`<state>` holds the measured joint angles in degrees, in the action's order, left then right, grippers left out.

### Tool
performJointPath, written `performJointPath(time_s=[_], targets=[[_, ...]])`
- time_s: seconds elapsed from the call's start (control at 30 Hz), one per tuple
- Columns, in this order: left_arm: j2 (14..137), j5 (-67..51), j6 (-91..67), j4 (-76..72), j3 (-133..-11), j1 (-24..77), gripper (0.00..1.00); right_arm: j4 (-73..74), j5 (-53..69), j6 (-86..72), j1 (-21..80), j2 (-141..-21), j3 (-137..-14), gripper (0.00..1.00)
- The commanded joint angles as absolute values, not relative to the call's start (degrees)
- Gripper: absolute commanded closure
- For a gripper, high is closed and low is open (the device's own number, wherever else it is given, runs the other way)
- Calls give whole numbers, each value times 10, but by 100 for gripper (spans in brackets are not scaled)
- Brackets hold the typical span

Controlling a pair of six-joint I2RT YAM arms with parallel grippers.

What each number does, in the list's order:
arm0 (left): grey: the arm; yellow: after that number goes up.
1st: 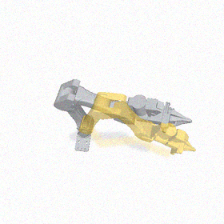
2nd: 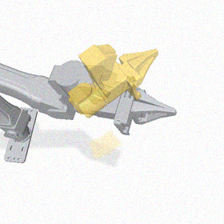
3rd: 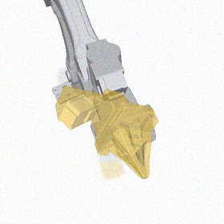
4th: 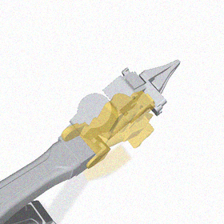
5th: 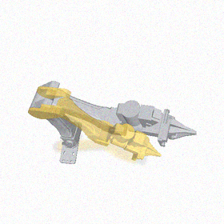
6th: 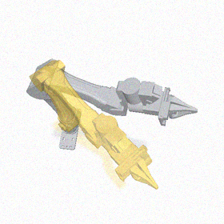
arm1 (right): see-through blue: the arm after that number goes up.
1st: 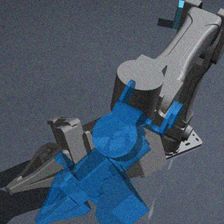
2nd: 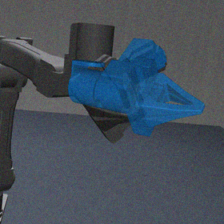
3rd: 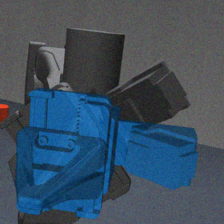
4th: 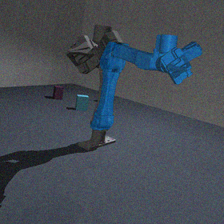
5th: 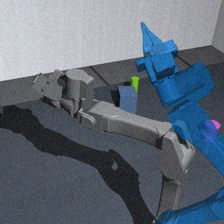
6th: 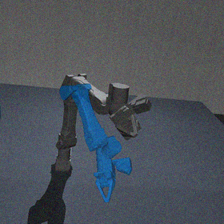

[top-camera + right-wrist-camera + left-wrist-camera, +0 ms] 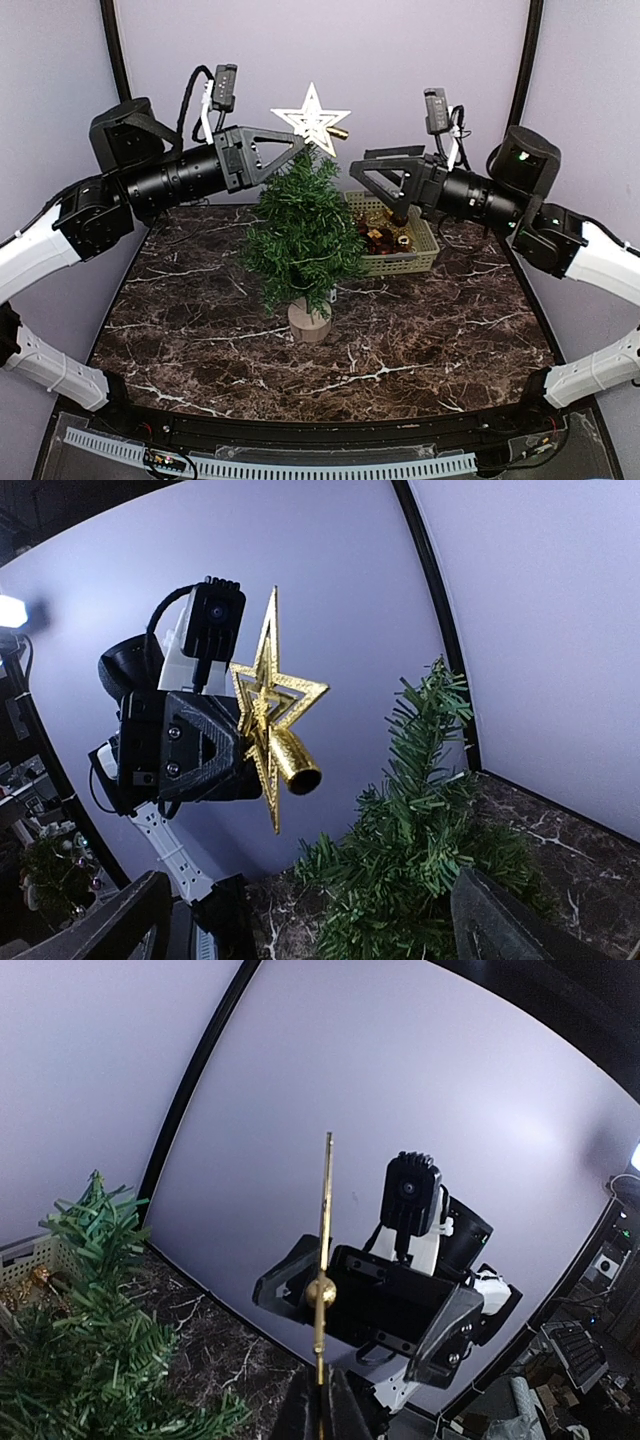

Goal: Decorate the small christmas tree
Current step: Pass from the right arm to the left, then pass from the left arm to the right

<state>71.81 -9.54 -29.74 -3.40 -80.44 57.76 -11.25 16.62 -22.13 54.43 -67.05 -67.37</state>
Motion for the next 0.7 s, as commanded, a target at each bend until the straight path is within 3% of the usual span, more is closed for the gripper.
performJointPath(time_s=[0.0,0.27,0.4,0.53,0.67], targets=[[674,-134,-288,63,-818,579,100,25,153,-175,546,-597,-687,1],[702,-249,-246,312,-886,579,100,289,236,-143,545,-643,-819,2],[720,-295,-230,358,-894,583,100,355,337,-145,547,-697,-885,16],[743,-332,-196,381,-906,602,100,378,413,-152,547,-727,-916,17],[759,-367,-181,384,-906,609,100,388,466,-156,548,-743,-930,25]])
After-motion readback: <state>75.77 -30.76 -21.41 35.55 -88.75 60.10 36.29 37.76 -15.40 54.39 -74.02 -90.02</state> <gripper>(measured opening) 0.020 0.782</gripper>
